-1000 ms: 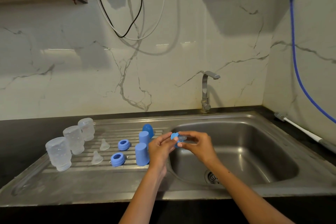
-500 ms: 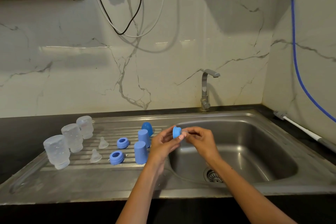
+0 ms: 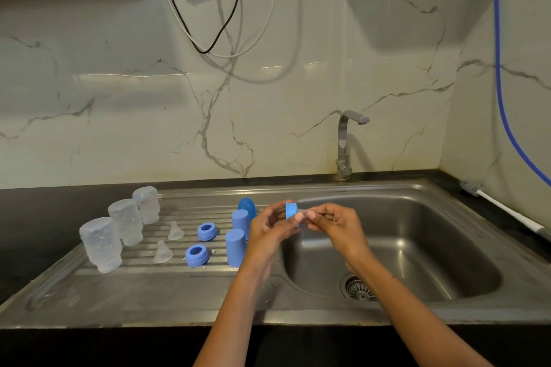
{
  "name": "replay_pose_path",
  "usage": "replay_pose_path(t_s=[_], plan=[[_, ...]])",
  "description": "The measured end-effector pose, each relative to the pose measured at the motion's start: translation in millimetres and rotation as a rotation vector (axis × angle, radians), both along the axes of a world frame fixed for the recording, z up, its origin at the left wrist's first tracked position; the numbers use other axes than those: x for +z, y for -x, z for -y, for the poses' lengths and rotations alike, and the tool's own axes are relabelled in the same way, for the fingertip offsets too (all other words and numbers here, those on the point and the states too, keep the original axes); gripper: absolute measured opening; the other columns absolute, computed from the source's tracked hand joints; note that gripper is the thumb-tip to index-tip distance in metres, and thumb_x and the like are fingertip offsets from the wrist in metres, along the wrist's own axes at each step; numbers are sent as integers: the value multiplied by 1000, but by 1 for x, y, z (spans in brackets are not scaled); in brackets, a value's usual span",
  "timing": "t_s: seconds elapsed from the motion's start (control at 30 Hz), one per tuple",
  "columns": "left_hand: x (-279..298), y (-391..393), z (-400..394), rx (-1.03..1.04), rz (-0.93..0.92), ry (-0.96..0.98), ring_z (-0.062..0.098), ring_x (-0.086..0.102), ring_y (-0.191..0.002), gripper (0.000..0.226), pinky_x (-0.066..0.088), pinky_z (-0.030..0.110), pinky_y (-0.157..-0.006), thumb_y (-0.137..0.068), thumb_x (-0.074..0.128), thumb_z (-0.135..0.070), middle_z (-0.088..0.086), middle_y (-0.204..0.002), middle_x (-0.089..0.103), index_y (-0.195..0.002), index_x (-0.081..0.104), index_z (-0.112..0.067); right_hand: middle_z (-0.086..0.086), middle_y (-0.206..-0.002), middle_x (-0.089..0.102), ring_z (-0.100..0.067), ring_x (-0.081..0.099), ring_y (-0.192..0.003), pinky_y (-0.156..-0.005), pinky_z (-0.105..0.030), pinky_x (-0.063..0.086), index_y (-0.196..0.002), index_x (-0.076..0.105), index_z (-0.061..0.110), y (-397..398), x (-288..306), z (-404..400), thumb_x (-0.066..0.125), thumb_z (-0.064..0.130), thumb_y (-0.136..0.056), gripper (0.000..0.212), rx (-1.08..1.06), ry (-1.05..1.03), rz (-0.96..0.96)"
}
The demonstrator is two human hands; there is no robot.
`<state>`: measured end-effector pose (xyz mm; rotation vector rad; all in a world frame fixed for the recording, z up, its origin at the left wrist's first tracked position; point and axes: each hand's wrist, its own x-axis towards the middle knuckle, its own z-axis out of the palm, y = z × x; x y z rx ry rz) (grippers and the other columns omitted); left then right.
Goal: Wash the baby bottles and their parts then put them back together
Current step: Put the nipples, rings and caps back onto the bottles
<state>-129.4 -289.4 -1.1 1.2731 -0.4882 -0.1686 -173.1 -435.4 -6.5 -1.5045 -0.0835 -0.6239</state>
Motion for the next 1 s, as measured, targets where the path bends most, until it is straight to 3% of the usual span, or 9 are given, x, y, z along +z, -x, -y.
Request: replay_pose_path(t_s=[0.1, 0.3, 0.47, 0.63, 0.77, 1.0], plan=[[1, 0, -2, -8, -63, 67, 22, 68, -100, 62, 56, 28, -79, -61, 80, -33, 9, -101, 71, -114, 64, -4, -9, -83, 73, -13, 72, -78, -68, -18, 55, -91, 68, -3, 3, 3, -1, 63, 3, -89, 8, 38, 8, 14], [-1, -1, -4, -50, -77, 46, 25, 67, -102, 55, 55, 27, -80, -67, 76, -38, 14, -103, 71, -109, 67, -3, -9, -87, 74, -16, 72, -81, -69, -22, 57, -92, 70, 1, 7, 4, -4, 66, 7, -87, 9, -9, 132, 40], [2, -3, -7, -159, -124, 22, 25, 67, -104, 56, 56, 27, -80, -71, 71, -44, 14, -108, 71, -110, 67, -4, -15, -104, 69, -24, 68, -96, -83, -34, 57, -101, 65, 5, 5, 7, 2, 63, 0, -88, 14, 3, 155, 15], [5, -4, -9, -168, -151, 61, 25, 68, -102, 50, 56, 24, -75, -76, 70, -41, 15, -109, 71, -111, 68, -5, -7, -108, 69, -10, 67, -98, -87, -21, 52, -106, 66, 11, 7, 11, 6, 70, -7, -80, 32, 109, 214, 40], [7, -2, -9, -193, -136, 25, 26, 68, -101, 50, 56, 27, -78, -79, 67, -44, 15, -108, 71, -112, 69, -6, -6, -102, 71, -14, 68, -97, -86, -24, 53, -99, 71, 12, 8, 10, 7, 73, -3, -79, 26, -35, 313, 95], [7, 0, -11, -224, -25, 32, 20, 66, -107, 46, 54, 24, -81, -74, 74, -28, 6, -115, 70, -117, 67, -13, -4, -105, 71, -8, 67, -98, -84, -19, 53, -99, 72, 7, 11, 9, 6, 71, 1, -82, 18, -107, 453, 173]])
